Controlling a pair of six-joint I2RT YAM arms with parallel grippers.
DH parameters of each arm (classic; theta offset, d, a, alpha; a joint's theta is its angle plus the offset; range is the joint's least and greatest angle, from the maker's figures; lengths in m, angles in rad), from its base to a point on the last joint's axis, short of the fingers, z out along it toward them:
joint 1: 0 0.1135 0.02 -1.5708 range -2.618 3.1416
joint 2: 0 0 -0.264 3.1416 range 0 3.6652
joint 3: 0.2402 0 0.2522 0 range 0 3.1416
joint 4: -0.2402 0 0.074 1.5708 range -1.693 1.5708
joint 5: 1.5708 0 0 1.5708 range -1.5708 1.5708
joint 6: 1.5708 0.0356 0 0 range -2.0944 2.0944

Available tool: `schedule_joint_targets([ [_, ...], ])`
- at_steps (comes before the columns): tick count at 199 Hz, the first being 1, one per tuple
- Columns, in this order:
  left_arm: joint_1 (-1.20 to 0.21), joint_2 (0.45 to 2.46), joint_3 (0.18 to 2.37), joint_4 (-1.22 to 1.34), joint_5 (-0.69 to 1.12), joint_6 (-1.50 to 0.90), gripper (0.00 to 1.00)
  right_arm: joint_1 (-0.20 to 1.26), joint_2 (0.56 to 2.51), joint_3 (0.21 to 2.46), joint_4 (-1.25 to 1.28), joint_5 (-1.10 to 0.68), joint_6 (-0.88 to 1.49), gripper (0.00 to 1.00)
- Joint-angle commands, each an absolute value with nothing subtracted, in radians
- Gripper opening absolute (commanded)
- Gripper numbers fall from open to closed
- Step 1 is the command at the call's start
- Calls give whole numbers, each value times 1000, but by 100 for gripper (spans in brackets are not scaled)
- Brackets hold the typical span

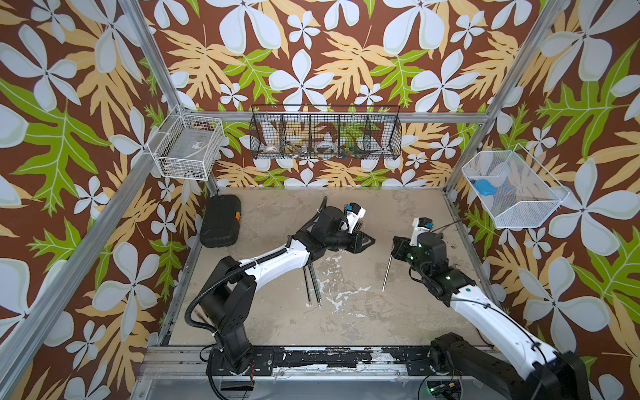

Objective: Remove the protective cover of the pencils
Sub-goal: Pick up the pencil from the center of the board.

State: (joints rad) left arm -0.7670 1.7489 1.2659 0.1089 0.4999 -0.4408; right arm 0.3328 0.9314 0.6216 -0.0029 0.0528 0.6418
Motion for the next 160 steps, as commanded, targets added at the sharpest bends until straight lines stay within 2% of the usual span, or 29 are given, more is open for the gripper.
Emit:
schedule_joint_targets([
  [1, -816, 1774, 1291, 81, 512, -397, 37, 320, 810, 572, 71, 72, 657, 0],
  [25, -859, 1787, 1296, 74, 503, -376, 39, 319, 748, 578, 40, 89, 676, 0],
  [68, -904, 1799, 1315, 35, 482, -339, 40, 319, 771, 632, 6, 62, 726, 0],
  [160, -911, 1810, 1330, 14, 481, -335, 40, 320, 813, 669, 58, 42, 792, 0],
])
